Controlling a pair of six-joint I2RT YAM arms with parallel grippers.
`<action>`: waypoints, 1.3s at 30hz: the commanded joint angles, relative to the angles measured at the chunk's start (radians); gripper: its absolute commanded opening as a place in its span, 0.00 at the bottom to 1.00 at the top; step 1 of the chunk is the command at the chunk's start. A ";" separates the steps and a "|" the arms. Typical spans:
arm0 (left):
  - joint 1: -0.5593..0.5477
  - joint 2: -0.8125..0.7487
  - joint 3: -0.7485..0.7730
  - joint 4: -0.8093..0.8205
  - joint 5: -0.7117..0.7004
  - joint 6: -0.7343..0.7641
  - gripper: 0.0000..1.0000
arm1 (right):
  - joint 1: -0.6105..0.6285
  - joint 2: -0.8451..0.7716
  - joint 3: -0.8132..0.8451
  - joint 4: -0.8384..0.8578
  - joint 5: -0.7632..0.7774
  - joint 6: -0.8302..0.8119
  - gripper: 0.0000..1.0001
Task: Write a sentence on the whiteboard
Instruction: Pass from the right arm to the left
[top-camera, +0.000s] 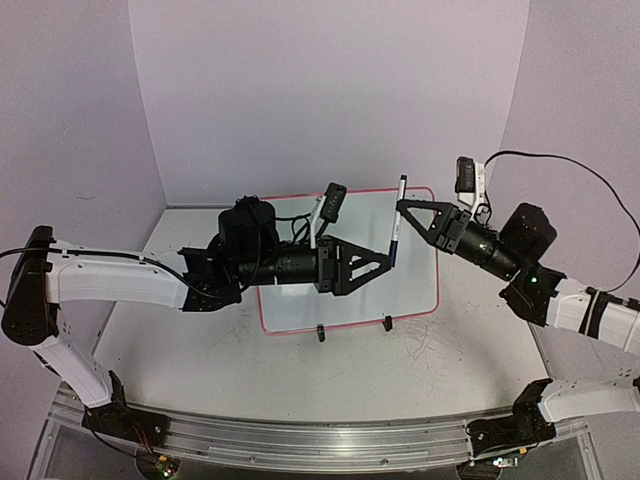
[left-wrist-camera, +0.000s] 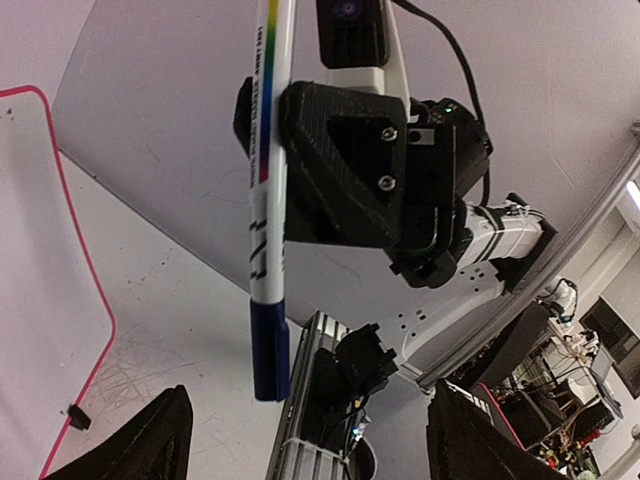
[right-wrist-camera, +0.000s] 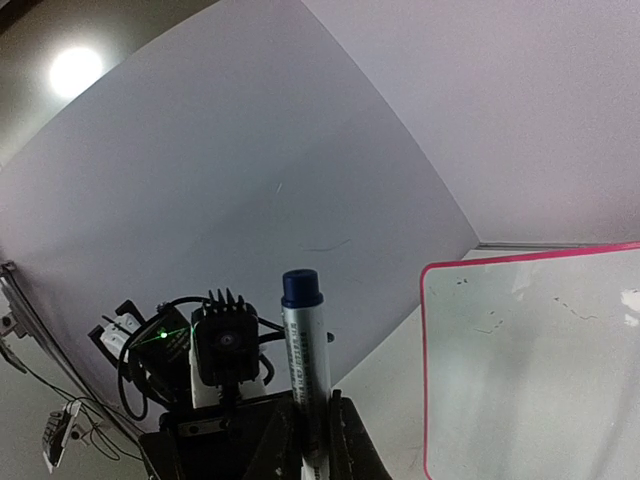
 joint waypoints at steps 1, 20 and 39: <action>0.000 0.011 0.006 0.133 0.042 -0.045 0.76 | 0.046 0.024 0.031 0.125 0.011 0.035 0.00; 0.001 0.013 -0.030 0.138 -0.065 -0.040 0.21 | 0.084 -0.009 0.018 0.123 0.046 0.041 0.00; 0.003 -0.151 -0.016 -0.359 -0.148 0.463 0.00 | 0.084 -0.074 0.275 -0.719 0.203 -0.529 0.98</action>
